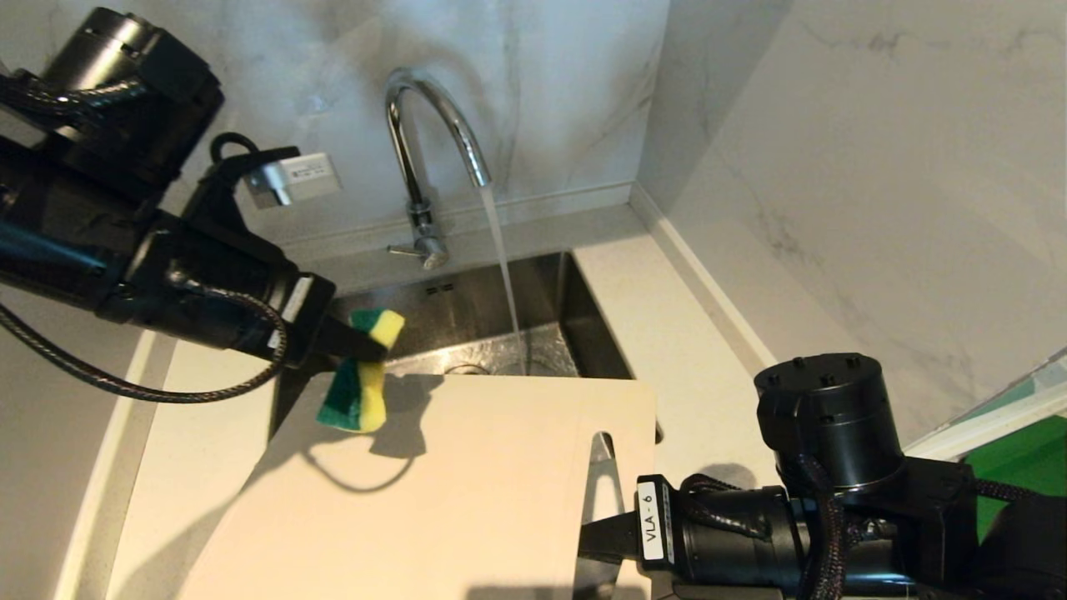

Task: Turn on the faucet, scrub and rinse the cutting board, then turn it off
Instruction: Scrub the cutting board underwater

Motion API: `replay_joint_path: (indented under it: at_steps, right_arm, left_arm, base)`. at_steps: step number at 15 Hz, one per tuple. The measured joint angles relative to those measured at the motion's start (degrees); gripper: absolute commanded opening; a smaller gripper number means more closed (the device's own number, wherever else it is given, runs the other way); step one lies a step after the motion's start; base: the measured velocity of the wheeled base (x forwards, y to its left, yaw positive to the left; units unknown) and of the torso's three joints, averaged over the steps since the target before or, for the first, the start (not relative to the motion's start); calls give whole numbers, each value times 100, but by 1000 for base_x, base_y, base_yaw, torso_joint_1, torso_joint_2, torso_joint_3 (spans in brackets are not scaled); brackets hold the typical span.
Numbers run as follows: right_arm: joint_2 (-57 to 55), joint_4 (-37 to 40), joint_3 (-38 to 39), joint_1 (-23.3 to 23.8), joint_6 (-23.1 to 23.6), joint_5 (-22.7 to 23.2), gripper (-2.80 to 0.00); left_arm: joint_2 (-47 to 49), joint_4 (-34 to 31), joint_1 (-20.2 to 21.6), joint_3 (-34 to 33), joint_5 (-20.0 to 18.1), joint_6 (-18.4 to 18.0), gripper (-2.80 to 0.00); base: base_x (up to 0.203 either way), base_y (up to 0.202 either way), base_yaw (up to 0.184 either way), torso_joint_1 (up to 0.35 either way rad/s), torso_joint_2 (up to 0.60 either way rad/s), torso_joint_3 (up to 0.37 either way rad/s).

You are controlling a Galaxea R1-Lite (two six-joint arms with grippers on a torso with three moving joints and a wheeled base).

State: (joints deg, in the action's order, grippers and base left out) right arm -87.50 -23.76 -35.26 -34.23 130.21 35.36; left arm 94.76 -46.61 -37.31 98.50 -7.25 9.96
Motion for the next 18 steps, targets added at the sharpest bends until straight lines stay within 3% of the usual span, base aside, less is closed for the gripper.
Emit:
replay_joint_path:
  at_steps: [3,10,14,18]
  right_arm:
    - [43,0,54,0,2,-1,-280]
    - [82,11,111,-16,-4,-2,-280]
    - [82,15,111,-20,-6,-6,-280]
    - [85,-2,87,-22,0,-1,-280]
  left_arm:
    - [607,156,-277,248,45,140,-280]
    - [1490,555,-117,412,185,225,-280]
    - [1650,547,283,378,169,117,-280]
    - [1638,541,892,141,141,-311,-280]
  base:
    - [0,0,0,0,0,0]
    - [0,0,0,0,0,0]
    - [0,0,0,0,0,0]
    - [0,0,0,0,0,0]
